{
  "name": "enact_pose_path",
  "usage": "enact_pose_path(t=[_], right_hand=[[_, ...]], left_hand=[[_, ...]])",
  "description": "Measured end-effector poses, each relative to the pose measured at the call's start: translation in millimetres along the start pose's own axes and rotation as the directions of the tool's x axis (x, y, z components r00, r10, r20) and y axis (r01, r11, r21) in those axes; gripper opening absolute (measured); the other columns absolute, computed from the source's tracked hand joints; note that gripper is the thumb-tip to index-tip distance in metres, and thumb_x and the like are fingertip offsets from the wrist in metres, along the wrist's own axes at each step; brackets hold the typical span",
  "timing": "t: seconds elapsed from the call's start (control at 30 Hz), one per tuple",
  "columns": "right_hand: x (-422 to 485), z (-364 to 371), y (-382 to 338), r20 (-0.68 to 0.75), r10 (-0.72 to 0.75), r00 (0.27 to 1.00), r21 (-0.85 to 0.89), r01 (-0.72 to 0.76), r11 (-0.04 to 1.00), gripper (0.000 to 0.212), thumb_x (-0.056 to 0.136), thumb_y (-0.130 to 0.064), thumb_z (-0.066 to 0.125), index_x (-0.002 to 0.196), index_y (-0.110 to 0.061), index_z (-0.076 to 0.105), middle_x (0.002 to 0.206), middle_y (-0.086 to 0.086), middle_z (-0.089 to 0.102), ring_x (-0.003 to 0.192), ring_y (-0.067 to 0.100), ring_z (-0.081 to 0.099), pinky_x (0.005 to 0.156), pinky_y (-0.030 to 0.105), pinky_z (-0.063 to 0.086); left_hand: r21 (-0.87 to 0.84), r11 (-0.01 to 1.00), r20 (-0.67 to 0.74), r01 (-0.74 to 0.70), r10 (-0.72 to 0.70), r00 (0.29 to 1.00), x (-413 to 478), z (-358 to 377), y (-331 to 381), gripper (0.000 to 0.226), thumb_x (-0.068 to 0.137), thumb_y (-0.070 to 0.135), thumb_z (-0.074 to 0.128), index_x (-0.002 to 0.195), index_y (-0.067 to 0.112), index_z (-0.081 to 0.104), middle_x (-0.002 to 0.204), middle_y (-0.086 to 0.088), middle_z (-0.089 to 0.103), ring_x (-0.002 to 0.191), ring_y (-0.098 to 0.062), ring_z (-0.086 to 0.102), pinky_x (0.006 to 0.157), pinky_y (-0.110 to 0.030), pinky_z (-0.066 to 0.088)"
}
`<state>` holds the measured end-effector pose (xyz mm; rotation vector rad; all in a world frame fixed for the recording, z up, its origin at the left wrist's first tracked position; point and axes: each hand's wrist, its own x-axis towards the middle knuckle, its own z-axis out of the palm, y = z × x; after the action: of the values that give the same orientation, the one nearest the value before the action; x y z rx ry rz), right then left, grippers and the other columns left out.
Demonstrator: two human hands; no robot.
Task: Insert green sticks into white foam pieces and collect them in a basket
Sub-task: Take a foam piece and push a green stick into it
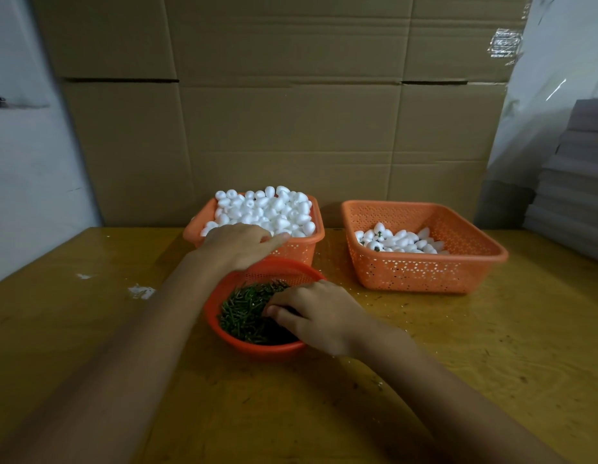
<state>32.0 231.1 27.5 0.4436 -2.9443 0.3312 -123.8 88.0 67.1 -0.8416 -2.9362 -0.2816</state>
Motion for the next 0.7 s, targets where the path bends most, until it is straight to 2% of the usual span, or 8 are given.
enact_pose_path(t=[0.07,0.1,0.2,0.33,0.47,0.53,0.63,0.7], right_hand=[[0,1,0,-0.003,0.001,1.0,0.004,-0.001,1.0,0.037,0.111,-0.046,0.04,0.126,-0.031,0.07,0.118,-0.003,0.075,0.108,0.021,0.067,0.09,0.04,0.051],[0,2,0,-0.005,0.002,1.0,0.003,-0.002,1.0,0.037,0.111,-0.046,0.04,0.124,-0.031,0.071,0.116,-0.003,0.075,0.107,0.021,0.068,0.089,0.04,0.051],[0,3,1,-0.003,0.007,1.0,0.011,-0.007,1.0,0.038,0.11,-0.047,0.039,0.121,-0.03,0.071,0.111,-0.003,0.075,0.102,0.022,0.068,0.086,0.04,0.052],[-1,2,1,0.001,0.011,1.0,0.027,-0.011,1.0,0.037,0.11,-0.047,0.04,0.123,-0.032,0.071,0.111,-0.004,0.075,0.101,0.02,0.068,0.082,0.037,0.05],[-1,1,0,0.0,0.016,1.0,0.033,-0.016,0.999,0.036,0.11,-0.047,0.041,0.123,-0.032,0.071,0.108,-0.004,0.075,0.098,0.02,0.067,0.078,0.036,0.049],[-1,1,0,0.004,0.023,1.0,0.029,-0.023,0.999,0.037,0.11,-0.047,0.04,0.123,-0.032,0.071,0.108,-0.003,0.075,0.098,0.021,0.068,0.08,0.036,0.05],[-1,1,-1,0.005,0.032,0.999,0.027,-0.032,0.999,0.037,0.11,-0.048,0.04,0.125,-0.032,0.071,0.109,-0.004,0.075,0.1,0.021,0.068,0.082,0.037,0.051],[-1,1,-1,0.001,0.029,1.0,0.021,-0.029,0.999,0.037,0.11,-0.048,0.041,0.124,-0.032,0.071,0.11,-0.003,0.075,0.101,0.022,0.068,0.082,0.037,0.051]], left_hand=[[-0.023,0.998,0.01,0.05,-0.05,0.999,8,-1,-2,0.077,0.094,0.085,0.02,0.112,0.033,0.074,0.117,-0.001,0.069,0.117,-0.029,0.059,0.093,-0.044,0.036],[-0.039,0.997,0.015,0.065,-0.065,0.998,11,-1,-3,0.079,0.093,0.086,0.021,0.111,0.031,0.074,0.113,0.0,0.069,0.11,-0.025,0.06,0.089,-0.043,0.036],[-0.107,0.99,0.029,0.093,-0.09,0.996,15,-1,-4,0.075,0.093,0.086,0.025,0.094,0.028,0.072,0.095,0.004,0.07,0.084,-0.011,0.057,0.079,-0.039,0.037],[-0.242,0.97,-0.052,0.036,-0.05,0.997,12,1,-6,0.062,0.093,0.075,0.041,0.073,0.021,0.066,0.074,0.006,0.069,0.079,-0.016,0.066,0.076,-0.039,0.047],[-0.418,0.907,-0.206,-0.052,-0.039,0.978,5,-1,-7,0.028,0.089,0.053,0.06,0.082,0.031,0.076,0.104,0.011,0.074,0.098,-0.012,0.066,0.094,-0.047,0.054],[-0.466,0.882,-0.254,-0.071,-0.056,0.966,3,-2,-6,0.013,0.091,0.039,0.068,0.081,0.037,0.077,0.106,0.014,0.075,0.1,-0.016,0.068,0.095,-0.046,0.054],[-0.525,0.851,-0.344,-0.007,-0.204,0.917,1,-1,-6,0.004,0.084,0.037,0.081,0.083,0.033,0.082,0.085,0.014,0.075,0.091,-0.017,0.072,0.077,-0.03,0.053],[-0.594,0.804,-0.424,0.01,-0.324,0.846,-3,-1,-6,0.014,0.075,0.039,0.09,0.078,0.029,0.082,0.079,0.006,0.075,0.088,-0.02,0.073,0.078,-0.032,0.056]])
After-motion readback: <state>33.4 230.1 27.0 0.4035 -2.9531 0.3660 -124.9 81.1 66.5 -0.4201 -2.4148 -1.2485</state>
